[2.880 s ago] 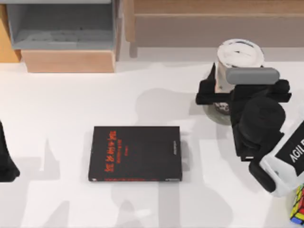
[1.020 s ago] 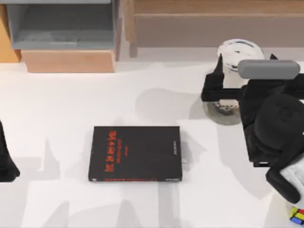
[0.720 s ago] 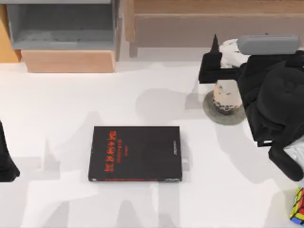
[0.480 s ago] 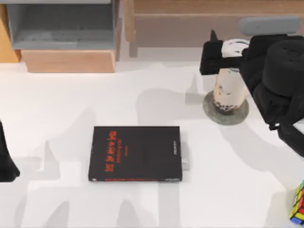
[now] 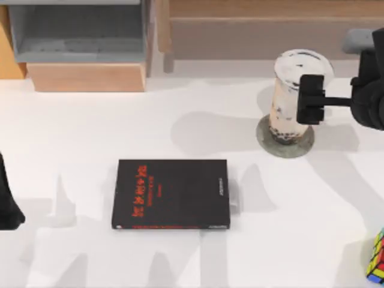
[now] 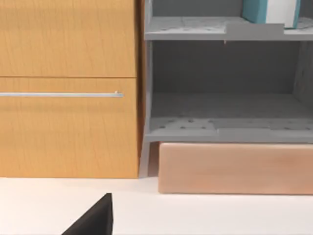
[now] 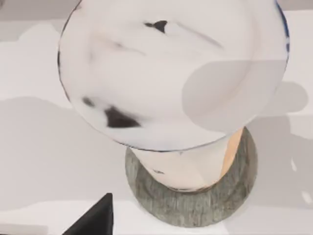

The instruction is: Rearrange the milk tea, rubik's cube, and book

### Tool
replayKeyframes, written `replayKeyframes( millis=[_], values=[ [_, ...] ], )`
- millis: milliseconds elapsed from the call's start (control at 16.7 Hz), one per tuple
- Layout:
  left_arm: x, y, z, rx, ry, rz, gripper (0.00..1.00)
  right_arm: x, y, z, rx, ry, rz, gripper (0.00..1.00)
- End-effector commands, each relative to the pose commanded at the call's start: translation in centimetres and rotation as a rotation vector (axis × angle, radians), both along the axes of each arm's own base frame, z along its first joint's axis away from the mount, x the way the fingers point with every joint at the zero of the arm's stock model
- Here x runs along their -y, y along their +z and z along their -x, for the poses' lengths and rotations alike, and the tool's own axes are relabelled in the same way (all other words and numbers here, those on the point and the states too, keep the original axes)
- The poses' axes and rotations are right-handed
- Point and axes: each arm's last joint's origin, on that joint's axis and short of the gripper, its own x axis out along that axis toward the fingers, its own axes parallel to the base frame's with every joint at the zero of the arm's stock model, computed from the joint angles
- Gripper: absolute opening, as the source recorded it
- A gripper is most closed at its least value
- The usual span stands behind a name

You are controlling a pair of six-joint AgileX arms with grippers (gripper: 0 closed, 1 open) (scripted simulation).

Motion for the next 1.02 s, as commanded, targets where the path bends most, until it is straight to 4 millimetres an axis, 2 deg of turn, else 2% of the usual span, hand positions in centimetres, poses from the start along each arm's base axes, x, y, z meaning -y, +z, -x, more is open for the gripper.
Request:
replayKeyframes(
  millis=[300, 480, 720, 1020],
  values=[
    [0.0, 0.0, 0.0, 0.0, 0.0, 0.0, 1.0, 3.8, -1.3, 3.8, -0.495, -0.19, -0.014, 1.0],
    [0.0, 0.0, 0.0, 0.0, 0.0, 0.0, 1.0, 5.5, -1.6, 5.7, -0.701, -0.323, -0.027, 1.0],
    [0.0, 0.0, 0.0, 0.0, 0.0, 0.0, 1.0, 6.6, -1.6, 7.0, -0.826, -0.432, -0.038, 1.0],
    [0.0, 0.0, 0.0, 0.0, 0.0, 0.0, 1.0, 6.6, -1.6, 7.0, -0.833, -0.434, -0.034, 1.0]
  ],
)
